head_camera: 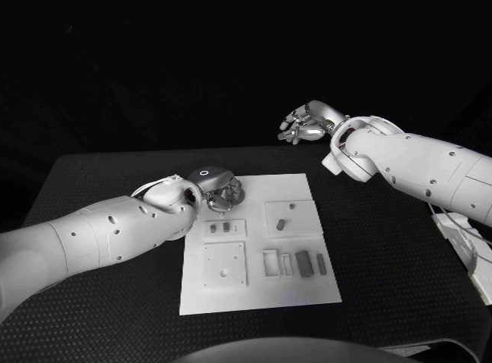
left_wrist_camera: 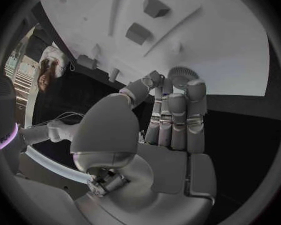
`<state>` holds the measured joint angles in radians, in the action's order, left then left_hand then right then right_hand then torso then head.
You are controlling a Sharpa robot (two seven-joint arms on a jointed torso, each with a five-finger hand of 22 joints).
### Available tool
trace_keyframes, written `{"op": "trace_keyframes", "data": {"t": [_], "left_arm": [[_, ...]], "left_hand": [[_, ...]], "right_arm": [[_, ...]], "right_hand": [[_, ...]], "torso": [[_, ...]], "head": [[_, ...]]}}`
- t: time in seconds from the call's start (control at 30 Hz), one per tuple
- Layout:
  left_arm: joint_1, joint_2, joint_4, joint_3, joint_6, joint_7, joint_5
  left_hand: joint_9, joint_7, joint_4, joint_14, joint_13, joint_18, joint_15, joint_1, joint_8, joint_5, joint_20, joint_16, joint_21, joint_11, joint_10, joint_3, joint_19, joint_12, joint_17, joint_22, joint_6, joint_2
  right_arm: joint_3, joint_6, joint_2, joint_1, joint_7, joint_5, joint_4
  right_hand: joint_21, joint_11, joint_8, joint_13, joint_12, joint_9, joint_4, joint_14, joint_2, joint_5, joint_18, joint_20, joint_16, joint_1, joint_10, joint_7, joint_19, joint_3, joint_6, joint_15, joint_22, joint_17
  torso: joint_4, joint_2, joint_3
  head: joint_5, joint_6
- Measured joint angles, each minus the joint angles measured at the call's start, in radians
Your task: Assemble the parts on the task board
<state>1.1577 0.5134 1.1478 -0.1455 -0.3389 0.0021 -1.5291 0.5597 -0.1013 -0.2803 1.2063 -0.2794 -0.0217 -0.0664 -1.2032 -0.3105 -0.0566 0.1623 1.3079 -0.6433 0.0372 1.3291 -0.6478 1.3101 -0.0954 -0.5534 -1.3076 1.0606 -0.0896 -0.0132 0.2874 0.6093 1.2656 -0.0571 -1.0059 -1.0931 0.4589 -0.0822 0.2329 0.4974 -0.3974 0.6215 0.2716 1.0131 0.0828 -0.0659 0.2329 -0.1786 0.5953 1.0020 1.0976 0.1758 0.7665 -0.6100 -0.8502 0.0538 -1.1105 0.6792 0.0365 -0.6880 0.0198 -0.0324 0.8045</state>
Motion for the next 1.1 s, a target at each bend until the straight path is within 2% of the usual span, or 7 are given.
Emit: {"op": "trace_keyframes", "data": {"t": [0.07, 0.2, 0.37, 0.63, 0.93, 1.1], "left_arm": [[0.001, 0.02, 0.023, 0.015, 0.001, 0.001, 0.01], [0.001, 0.059, 0.052, 0.024, 0.008, 0.002, 0.028], [0.001, 0.084, 0.07, 0.024, 0.024, 0.002, 0.044], [0.001, 0.097, 0.065, 0.023, 0.058, 0.001, 0.055], [0.0, 0.078, 0.036, 0.023, 0.071, 0.001, 0.059], [-0.006, 0.061, 0.018, 0.022, 0.08, 0.001, 0.059]], "left_hand": [[-0.001, 0.0, 0.0, 0.0, 0.0, 0.0, 0.0, 0.001, 0.001, 0.0, 0.0, 0.0, 0.0, 0.0, 0.0, 0.0, 0.0, 0.001, 0.0, 0.0, 0.0, 0.001], [-0.001, 0.0, 0.0, 0.0, 0.0, 0.0, 0.0, 0.001, 0.002, 0.003, 0.0, 0.0, 0.0, 0.0, 0.0, 0.0, 0.0, 0.001, 0.0, 0.0, 0.0, 0.001], [0.001, 0.0, 0.0, 0.0, -0.001, 0.0, 0.0, 0.001, 0.004, -0.001, 0.0, 0.0, 0.0, 0.0, 0.0, 0.0, 0.0, 0.004, 0.0, 0.0, -0.001, 0.001], [0.001, -0.002, 0.0, 0.001, -0.003, 0.0, -0.001, 0.0, 0.0, -0.001, -0.002, 0.0, 0.0, 0.0, 0.0, 0.0, 0.002, 0.007, 0.0, 0.0, 0.001, 0.002], [0.001, -0.002, -0.001, 0.005, -0.003, 0.0, 0.002, -0.002, 0.0, -0.001, -0.002, 0.0, 0.004, 0.0, 0.0, 0.002, 0.002, 0.008, 0.0, 0.0, 0.001, 0.003], [0.001, -0.002, 0.002, 0.005, -0.003, 0.0, 0.002, -0.002, 0.0, 0.0, -0.002, 0.0, 0.004, 0.0, 0.0, -0.001, 0.002, 0.005, 0.0, 0.0, 0.001, 0.004]], "right_arm": [[0.0, 0.0, 0.001, 0.0, 0.0, 0.0, -0.001], [0.0, 0.0, 0.005, 0.0, 0.0, 0.0, -0.003], [0.0, 0.0, 0.007, 0.0, 0.0, 0.001, -0.004], [0.0, 0.0, 0.01, 0.0, 0.0, 0.001, -0.004], [0.0, 0.0, 0.006, 0.0, 0.0, 0.001, -0.005], [0.0, 0.0, 0.005, 0.0, 0.0, 0.001, -0.004]], "right_hand": [[0.0, 0.0, 0.0, 0.0, 0.0, 0.0, 0.0, 0.0, 0.0, 0.0, 0.0, 0.0, 0.0, 0.0, 0.0, 0.0, 0.0, 0.0, 0.0, 0.0, 0.0, 0.001], [0.0, 0.0, 0.0, -0.001, 0.0, 0.0, 0.0, 0.0, 0.0, 0.0, 0.0, -0.004, 0.0, 0.0, 0.0, 0.0, -0.004, 0.0, 0.0, 0.0, 0.0, 0.002], [0.0, 0.0, 0.0, -0.002, 0.0, -0.001, 0.0, 0.0, 0.0, 0.0, 0.0, -0.004, -0.003, 0.0, 0.0, 0.0, -0.004, 0.0, 0.0, 0.0, -0.001, 0.003], [0.0, 0.0, 0.0, -0.002, 0.0, -0.001, 0.0, 0.0, 0.0, 0.0, 0.0, -0.004, -0.004, 0.0, 0.0, 0.0, -0.004, 0.0, 0.0, 0.0, -0.001, 0.004], [-0.004, -0.002, 0.0, -0.003, 0.0, -0.001, 0.0, 0.0, 0.0, 0.0, 0.0, -0.004, -0.004, 0.0, 0.002, 0.002, -0.004, 0.0, -0.002, 0.0, -0.001, 0.005], [-0.004, -0.002, 0.0, -0.004, 0.0, -0.001, 0.0, 0.0, 0.0, 0.0, 0.0, -0.004, -0.008, 0.0, 0.002, 0.002, -0.004, 0.0, -0.002, 0.0, -0.002, 0.006]], "torso": [[-0.0005, 0.0, -0.0001], [-0.0015, 0.0, 0.0], [-0.0029, 0.0, -0.0003], [-0.0024, -0.001, 0.0008], [-0.0006, -0.001, 0.001], [0.0014, -0.001, 0.0011]], "head": [[0.0, 0.001], [0.0, 0.001], [0.0, 0.0], [0.004, 0.002], [0.009, 0.003], [0.01, 0.002]]}}
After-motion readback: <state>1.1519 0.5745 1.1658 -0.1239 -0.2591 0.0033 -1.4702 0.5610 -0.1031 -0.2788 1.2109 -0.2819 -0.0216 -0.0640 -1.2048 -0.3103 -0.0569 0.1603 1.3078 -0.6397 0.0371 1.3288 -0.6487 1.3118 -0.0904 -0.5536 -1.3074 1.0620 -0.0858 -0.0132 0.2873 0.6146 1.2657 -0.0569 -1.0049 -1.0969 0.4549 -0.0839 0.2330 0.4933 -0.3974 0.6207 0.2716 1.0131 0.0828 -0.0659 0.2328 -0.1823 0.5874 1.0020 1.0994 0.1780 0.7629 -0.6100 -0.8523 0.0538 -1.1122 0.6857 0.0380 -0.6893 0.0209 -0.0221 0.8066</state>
